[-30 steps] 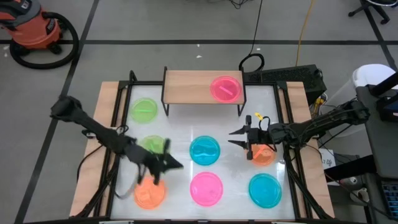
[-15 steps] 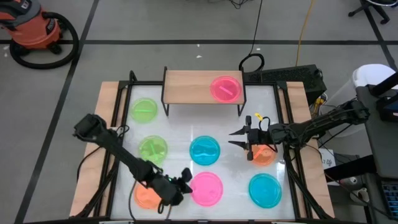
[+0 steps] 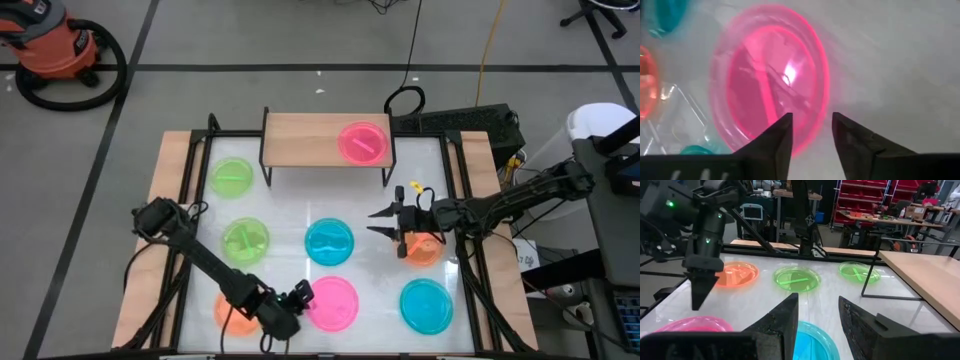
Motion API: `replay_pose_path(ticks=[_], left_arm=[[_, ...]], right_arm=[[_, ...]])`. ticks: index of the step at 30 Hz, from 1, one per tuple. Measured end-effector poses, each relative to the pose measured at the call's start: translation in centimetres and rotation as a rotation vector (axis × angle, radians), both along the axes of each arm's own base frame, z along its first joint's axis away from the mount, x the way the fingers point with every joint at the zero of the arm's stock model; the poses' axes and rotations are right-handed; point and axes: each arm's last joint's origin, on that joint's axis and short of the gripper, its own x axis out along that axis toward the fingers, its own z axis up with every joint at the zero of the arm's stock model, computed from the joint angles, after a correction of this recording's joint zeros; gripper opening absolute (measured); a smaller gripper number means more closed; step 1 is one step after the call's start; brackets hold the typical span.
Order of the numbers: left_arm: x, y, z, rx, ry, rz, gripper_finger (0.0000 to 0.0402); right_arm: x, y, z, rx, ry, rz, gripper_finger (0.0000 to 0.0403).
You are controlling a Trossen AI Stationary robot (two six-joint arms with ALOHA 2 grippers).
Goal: Place and stack plates onto a shelf
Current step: Stack the pink plate on top of the pink plate on the shelf
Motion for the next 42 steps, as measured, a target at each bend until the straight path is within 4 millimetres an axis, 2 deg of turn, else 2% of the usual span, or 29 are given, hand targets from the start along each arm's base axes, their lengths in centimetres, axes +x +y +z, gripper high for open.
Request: replay_pose_path(ticks=[6, 9, 13, 20, 23, 31, 33, 37, 42], left_arm=[[-0.4, -0.6, -0.7, 0.058, 0.009, -0.072, 0.0165], [0.2, -0.8, -1.6, 0.063, -0.019, -0.091, 0.0166], [1.0, -0.4, -2.7, 0.079, -0.015, -0.082, 0.0166], [2.0, 0.5, -3.2, 0.072, -0.028, -0.034, 0.016], [2.2, 0.7, -3.2, 0.083, -0.036, -0.038, 0.0131], [2.4, 1.2, -3.4, 0.095, -0.03, -0.033, 0.0023], [2.4, 1.2, -3.2, 0.101, -0.034, -0.043, 0.0009], [2.3, 1.2, -2.0, 0.132, -0.077, -0.05, 0.0005], [1.6, 2.2, 1.2, 0.218, -0.139, -0.022, 0.0004]], right_arm=[[0.0, 0.0, 0.0, -0.005, 0.001, -0.001, 0.0125], [0.0, 0.0, 0.0, -0.005, -0.002, 0.0, 0.0125], [0.0, 0.0, 0.0, -0.004, 0.0, -0.001, 0.0125], [0.0, 0.0, 0.0, -0.001, 0.0, -0.002, 0.0125], [0.0, 0.0, 0.0, -0.001, 0.001, -0.002, 0.0125], [0.0, 0.0, 0.0, 0.0, -0.001, -0.002, 0.0125], [0.0, 0.0, 0.1, 0.003, -0.011, 0.0, 0.0125], [-0.2, 0.3, 0.8, 0.014, -0.069, 0.016, 0.0125], [-1.4, 1.0, 2.5, 0.001, -0.179, 0.074, 0.0125]])
